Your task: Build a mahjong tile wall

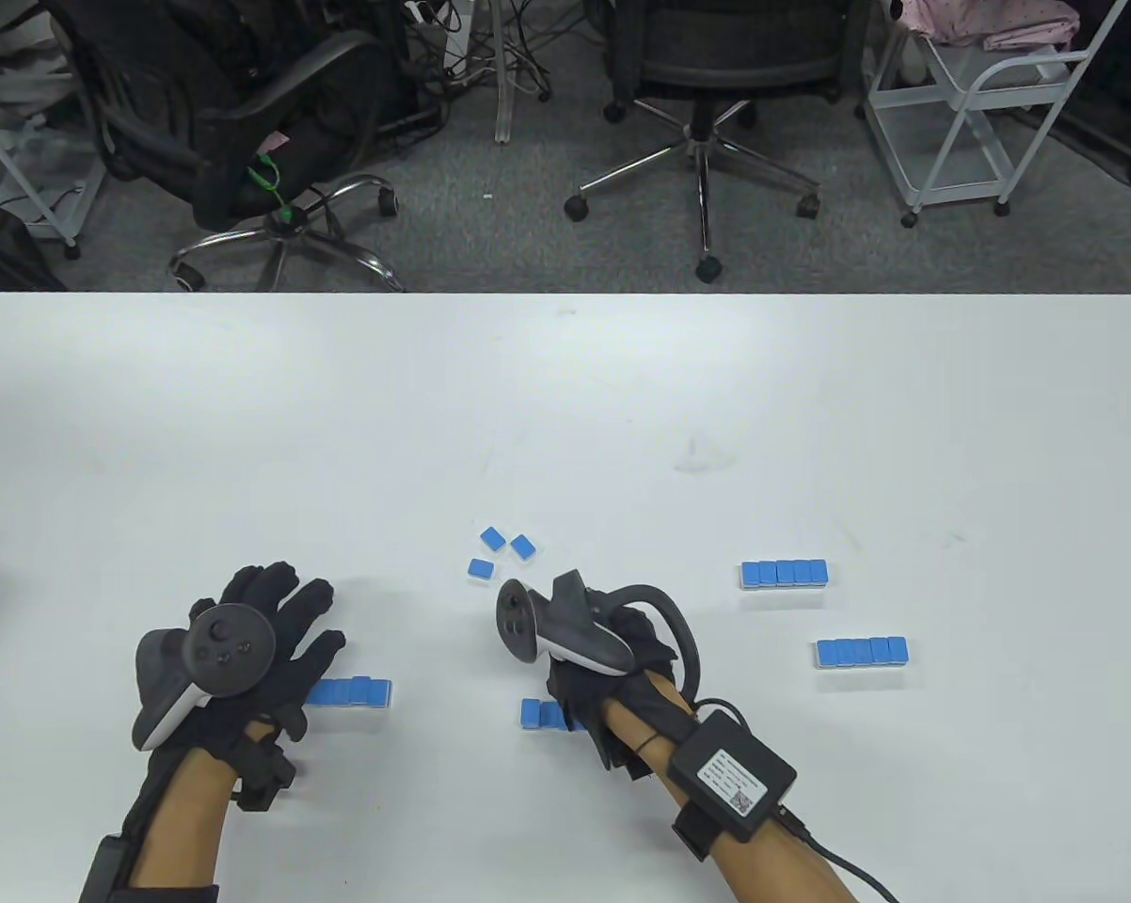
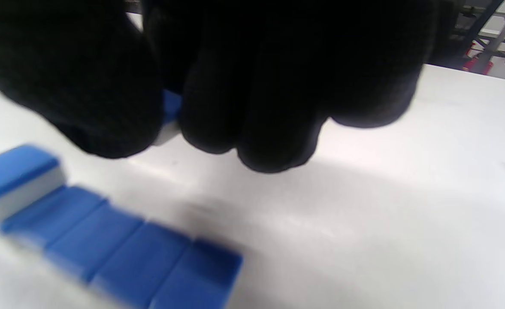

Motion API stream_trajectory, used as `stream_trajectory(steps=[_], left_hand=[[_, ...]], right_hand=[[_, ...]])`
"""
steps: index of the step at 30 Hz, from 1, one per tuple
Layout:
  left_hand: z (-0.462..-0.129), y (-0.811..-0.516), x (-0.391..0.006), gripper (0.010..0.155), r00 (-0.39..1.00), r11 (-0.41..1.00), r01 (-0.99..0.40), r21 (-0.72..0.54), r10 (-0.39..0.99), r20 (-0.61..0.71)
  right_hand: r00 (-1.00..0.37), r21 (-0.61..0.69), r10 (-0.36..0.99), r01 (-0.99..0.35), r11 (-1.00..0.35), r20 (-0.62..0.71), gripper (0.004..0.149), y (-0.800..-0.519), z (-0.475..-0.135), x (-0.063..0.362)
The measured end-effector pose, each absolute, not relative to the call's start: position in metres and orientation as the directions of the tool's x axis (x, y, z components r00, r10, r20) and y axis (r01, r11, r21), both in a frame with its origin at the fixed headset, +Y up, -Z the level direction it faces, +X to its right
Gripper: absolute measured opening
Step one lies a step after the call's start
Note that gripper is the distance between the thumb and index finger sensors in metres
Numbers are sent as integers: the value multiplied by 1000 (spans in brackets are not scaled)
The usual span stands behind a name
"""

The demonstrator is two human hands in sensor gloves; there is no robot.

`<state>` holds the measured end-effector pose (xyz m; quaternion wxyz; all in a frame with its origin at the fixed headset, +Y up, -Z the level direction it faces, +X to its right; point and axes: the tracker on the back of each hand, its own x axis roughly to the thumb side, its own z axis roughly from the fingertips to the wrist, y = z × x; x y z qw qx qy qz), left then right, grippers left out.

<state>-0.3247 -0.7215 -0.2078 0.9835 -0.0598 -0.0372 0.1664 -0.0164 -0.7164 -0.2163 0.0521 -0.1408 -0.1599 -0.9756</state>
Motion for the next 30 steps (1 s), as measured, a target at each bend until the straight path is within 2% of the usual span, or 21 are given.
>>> stream_trajectory(steps=[8, 30], left_hand=[[-205, -722, -325, 63, 945, 940, -315, -135, 324, 52], [-206, -722, -324, 63, 947, 940, -309, -145, 318, 48]], right_hand=[[-932, 283, -54, 164, -945, 358, 60, -725, -194, -24], [-923, 245, -75, 177, -953, 376, 60, -725, -189, -28]])
